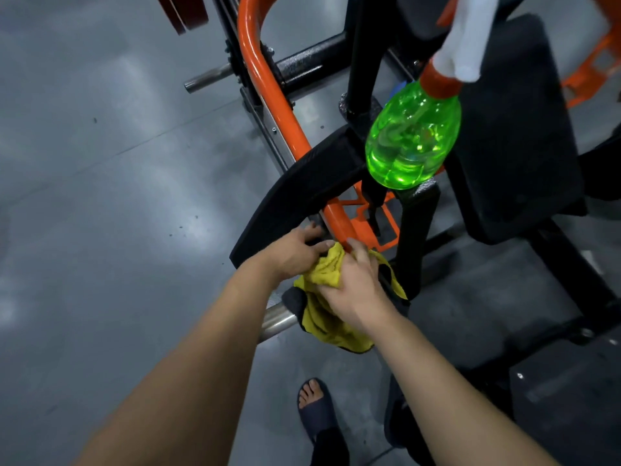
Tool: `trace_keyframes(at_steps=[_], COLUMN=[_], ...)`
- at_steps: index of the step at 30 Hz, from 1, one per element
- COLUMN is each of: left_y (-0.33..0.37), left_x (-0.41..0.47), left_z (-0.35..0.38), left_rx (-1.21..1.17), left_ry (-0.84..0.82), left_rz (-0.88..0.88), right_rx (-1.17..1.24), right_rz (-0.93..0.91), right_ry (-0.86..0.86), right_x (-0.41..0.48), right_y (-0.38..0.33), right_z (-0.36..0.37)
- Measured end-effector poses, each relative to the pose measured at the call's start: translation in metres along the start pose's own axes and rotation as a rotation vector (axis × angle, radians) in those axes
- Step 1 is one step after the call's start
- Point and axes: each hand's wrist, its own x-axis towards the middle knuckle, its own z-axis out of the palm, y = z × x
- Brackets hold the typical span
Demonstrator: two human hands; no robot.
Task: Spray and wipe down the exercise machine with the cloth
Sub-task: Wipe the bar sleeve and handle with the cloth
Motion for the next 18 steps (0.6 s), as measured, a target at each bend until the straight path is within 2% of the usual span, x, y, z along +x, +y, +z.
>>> trace_keyframes(at_steps=[3, 7, 13, 18], left_y=[0.011, 0.028, 0.033, 0.028], left_x=[-0.007, -0.005, -0.002, -0.001], left_z=[0.000, 0.000, 0.000, 0.003], left_rx=[-0.071, 0.047, 0.026, -0.010], left_ry=[-0.066, -0.037, -0.026, -0.017], left_rz=[0.009, -0.031, -0.086, -0.077], right_rx=[0.012, 0.048, 0.155, 0.148], right_rz=[-0.019, -0.040, -0.118, -0.111], right_ry=[-0.078, -0.127, 0.088, -0.029], right_x=[-0.004, -0.002, -0.030, -0.045], right_y=[0.009, 0.013, 0.031, 0.044], right_z=[-0.005, -0.009, 0.003, 0.004])
